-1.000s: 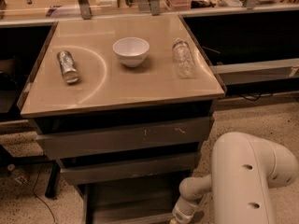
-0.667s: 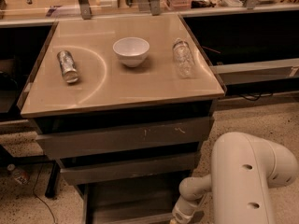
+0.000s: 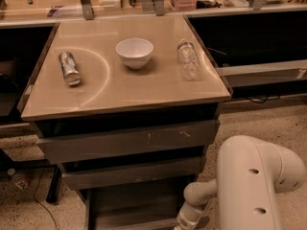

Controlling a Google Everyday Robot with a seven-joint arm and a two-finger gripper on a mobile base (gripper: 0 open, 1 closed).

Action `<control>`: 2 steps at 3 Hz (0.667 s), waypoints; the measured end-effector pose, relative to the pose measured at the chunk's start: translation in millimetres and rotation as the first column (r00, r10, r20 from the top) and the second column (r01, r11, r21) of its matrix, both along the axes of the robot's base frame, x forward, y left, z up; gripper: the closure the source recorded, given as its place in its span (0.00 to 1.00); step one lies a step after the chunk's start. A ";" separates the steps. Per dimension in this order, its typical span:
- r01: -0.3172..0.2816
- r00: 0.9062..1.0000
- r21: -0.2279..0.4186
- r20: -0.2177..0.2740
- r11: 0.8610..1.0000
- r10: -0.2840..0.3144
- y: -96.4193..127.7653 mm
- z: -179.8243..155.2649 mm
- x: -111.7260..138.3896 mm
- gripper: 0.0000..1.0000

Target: Close bottom drawer

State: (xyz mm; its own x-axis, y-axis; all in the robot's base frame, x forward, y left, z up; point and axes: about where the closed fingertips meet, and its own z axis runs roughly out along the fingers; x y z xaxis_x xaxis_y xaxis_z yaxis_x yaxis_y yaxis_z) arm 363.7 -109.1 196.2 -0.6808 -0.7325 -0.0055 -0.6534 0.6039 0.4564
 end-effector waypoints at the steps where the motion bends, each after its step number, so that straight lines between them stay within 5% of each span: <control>1: 0.000 1.000 0.000 0.000 1.000 0.000 0.0 0.0 0.0 0.00; 2: 0.000 1.000 0.000 0.000 1.000 0.000 0.0 0.0 -0.1 0.00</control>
Offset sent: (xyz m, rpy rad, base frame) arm 0.0000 0.0000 0.0000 0.0000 0.0000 0.0000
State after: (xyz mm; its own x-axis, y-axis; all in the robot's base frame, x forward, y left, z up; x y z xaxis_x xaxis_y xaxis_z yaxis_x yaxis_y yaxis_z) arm 363.7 -109.1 196.2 -0.6807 -0.7325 -0.0054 -0.6534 0.6039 0.4565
